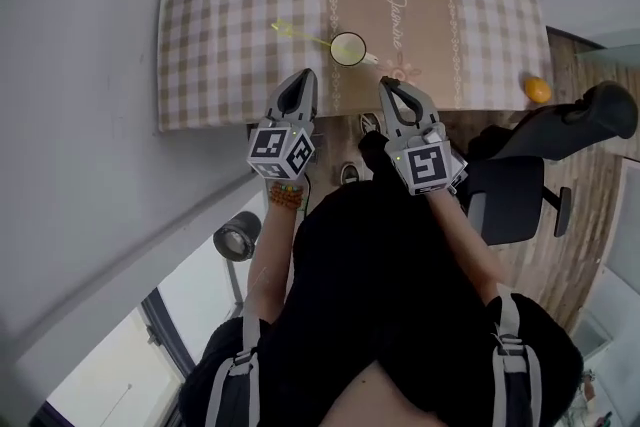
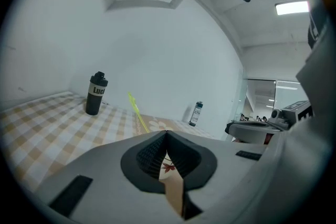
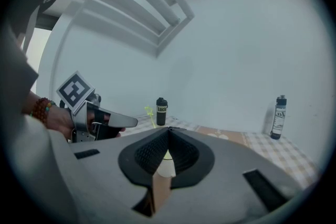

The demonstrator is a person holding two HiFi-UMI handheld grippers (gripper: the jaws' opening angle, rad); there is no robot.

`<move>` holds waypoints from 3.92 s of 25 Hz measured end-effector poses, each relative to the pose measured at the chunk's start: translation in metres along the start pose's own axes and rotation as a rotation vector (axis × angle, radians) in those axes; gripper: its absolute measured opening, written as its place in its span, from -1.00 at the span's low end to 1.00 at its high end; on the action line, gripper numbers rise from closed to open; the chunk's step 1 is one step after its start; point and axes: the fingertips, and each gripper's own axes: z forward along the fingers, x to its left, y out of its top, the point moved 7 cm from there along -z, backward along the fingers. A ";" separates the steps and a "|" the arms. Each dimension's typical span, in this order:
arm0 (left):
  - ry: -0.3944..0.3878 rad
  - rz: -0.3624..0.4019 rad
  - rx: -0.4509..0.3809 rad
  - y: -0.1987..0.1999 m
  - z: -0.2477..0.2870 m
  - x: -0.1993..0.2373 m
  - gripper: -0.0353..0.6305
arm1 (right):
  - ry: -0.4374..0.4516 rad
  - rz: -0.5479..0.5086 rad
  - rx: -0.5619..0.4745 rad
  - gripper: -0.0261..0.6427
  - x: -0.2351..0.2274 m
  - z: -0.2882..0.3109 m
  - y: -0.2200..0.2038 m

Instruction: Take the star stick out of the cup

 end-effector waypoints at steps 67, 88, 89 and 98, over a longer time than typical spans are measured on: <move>0.014 0.074 0.098 0.007 0.114 -0.012 -0.87 | 0.012 0.050 0.013 -0.90 -0.069 0.050 -0.006; -0.052 0.099 -0.016 0.048 0.069 -0.036 -0.86 | 0.013 0.041 -0.023 -0.90 -0.053 0.053 0.012; -0.052 0.101 -0.023 0.050 0.067 -0.037 -0.86 | 0.017 0.040 -0.028 -0.90 -0.051 0.054 0.013; -0.027 0.106 -0.047 0.053 0.042 -0.040 -0.86 | 0.057 0.028 -0.062 -0.90 -0.037 0.057 0.025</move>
